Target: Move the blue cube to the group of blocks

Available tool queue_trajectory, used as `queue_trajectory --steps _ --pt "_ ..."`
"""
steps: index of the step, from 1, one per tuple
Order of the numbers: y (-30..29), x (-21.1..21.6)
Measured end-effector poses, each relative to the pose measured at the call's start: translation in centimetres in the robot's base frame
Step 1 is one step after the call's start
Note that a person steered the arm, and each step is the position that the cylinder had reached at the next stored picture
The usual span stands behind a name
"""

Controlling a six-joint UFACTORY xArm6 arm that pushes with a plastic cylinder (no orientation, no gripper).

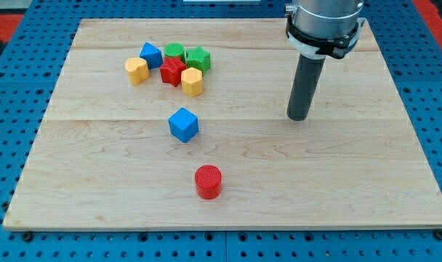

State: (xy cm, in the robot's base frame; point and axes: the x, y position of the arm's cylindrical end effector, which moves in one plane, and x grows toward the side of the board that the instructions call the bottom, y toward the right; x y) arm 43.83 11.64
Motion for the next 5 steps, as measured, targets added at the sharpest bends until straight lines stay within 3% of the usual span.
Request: queue_trajectory --steps 2,3,5 --pt "-1.1 3.7" --pt "-10.3 3.7" --pt "-22.0 3.1"
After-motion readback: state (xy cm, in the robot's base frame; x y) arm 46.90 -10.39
